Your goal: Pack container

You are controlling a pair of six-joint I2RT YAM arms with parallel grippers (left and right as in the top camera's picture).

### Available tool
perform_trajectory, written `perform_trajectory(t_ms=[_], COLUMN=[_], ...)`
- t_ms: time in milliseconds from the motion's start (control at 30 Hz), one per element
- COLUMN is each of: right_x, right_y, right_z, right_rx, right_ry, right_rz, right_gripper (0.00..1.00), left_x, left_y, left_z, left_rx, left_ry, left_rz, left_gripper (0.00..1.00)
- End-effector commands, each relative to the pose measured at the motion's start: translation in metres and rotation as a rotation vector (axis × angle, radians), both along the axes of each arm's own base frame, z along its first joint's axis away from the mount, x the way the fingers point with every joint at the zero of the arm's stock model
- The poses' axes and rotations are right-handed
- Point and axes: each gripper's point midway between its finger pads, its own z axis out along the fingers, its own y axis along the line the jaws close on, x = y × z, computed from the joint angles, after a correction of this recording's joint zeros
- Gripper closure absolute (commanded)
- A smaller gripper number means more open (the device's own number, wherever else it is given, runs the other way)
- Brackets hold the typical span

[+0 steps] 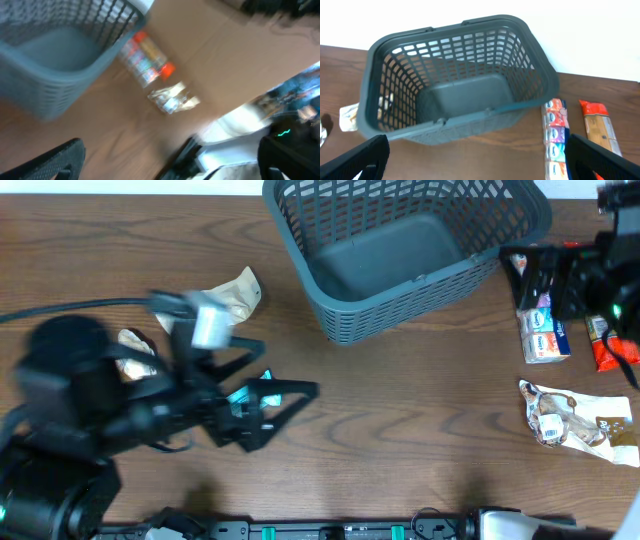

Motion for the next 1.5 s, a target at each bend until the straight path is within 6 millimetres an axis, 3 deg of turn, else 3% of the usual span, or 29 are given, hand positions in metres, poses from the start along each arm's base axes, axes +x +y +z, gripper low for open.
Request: perform_trajectory(t_ms=[0, 200, 500, 800, 1033, 1300, 1467], right_x=[0.021, 0.046, 0.087, 0.138, 0.161, 0.162, 0.165], right_y=[0.000, -0.017, -0.054, -0.051, -0.038, -0.042, -0.036], right_z=[-0.007, -0.024, -0.035, -0.083, -0.085, -0.094, -0.114], right_rx=[0.023, 0.013, 0.116, 0.221, 0.279, 0.251, 0.252], right_ry=[0.017, 0.058, 0.030, 0.115, 0.079, 0.104, 0.160], right_rz=[0.028, 0.009, 0.038, 0.127, 0.195, 0.173, 0.194], right_gripper=[0.01, 0.01, 0.01, 0.01, 0.01, 0.01, 0.01], left_x=[0.024, 0.032, 0.043, 0.043, 0.067, 0.080, 0.079], left_y=[-0.007, -0.064, -0.121, -0.145, -0.172, -0.183, -0.182], left_z=[-0.018, -0.031, -0.075, -0.111, -0.161, -0.159, -0.164], left_rx=[0.281, 0.453, 0.533, 0.645, 0.818, 0.820, 0.833], left_ry=[-0.135, -0.176, -0.053, -0.048, -0.129, -0.210, -0.204], left_rz=[0.089, 0.129, 0.144, 0.169, 0.078, 0.064, 0.060], left_gripper=[0.01, 0.01, 0.01, 0.01, 0.01, 0.01, 0.01])
